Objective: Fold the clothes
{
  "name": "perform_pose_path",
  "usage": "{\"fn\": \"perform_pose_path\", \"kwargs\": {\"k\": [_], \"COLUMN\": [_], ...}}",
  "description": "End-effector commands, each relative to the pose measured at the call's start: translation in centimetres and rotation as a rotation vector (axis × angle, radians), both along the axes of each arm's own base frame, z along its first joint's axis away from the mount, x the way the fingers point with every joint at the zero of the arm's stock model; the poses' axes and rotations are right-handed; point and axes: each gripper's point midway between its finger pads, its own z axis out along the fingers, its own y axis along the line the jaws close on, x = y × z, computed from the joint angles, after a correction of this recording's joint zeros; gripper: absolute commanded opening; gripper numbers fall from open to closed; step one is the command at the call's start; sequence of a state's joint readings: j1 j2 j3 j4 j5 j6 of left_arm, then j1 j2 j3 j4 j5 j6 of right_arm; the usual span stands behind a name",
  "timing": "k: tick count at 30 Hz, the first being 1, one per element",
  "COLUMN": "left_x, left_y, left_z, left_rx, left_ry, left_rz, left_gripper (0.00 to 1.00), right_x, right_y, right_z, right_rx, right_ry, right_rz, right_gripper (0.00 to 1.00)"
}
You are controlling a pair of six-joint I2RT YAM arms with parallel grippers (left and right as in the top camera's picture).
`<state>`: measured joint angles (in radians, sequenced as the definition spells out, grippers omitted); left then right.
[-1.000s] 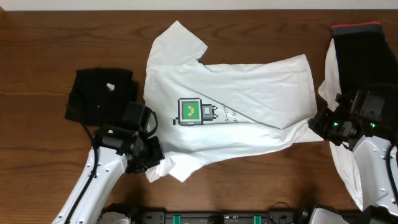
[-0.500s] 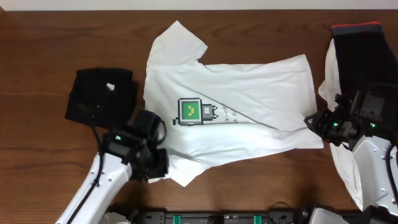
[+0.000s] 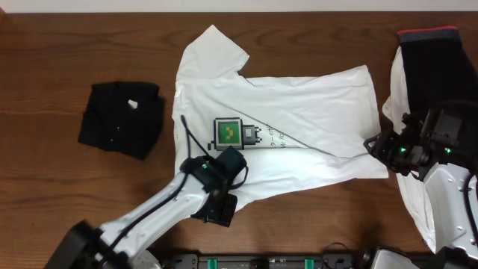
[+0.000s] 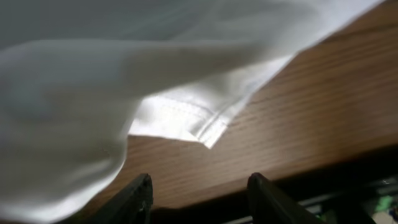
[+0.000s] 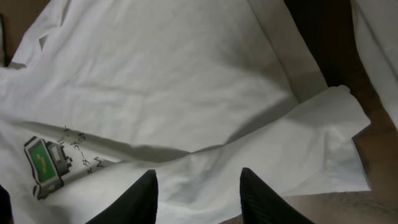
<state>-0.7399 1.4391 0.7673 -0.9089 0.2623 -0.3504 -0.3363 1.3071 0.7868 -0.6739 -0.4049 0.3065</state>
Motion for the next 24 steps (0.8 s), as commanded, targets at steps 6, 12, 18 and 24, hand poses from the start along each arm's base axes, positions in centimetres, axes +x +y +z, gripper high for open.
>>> {"fn": "perform_pose_path", "kwargs": {"k": [6, 12, 18, 24], "left_x": [-0.9, -0.8, -0.5, -0.4], "left_y": [-0.8, -0.9, -1.1, -1.3], "left_z": [-2.9, -3.4, -3.4, -3.6], "left_rx": [-0.005, -0.005, -0.014, -0.018], "left_ry": [0.108, 0.109, 0.098, 0.095], "left_rz": [-0.074, -0.079, -0.080, -0.080], "left_gripper": [0.55, 0.51, 0.36, 0.20], "right_x": [0.4, 0.4, 0.5, 0.4], "right_y": [-0.1, -0.1, -0.1, -0.1], "right_z": [0.7, 0.7, 0.8, 0.7], "right_rx": [0.001, 0.000, -0.001, 0.001], "right_ry": [-0.023, -0.023, -0.026, -0.022], "right_rz": [0.005, 0.005, 0.004, 0.004], "right_gripper": [0.44, 0.44, 0.45, 0.44]}}
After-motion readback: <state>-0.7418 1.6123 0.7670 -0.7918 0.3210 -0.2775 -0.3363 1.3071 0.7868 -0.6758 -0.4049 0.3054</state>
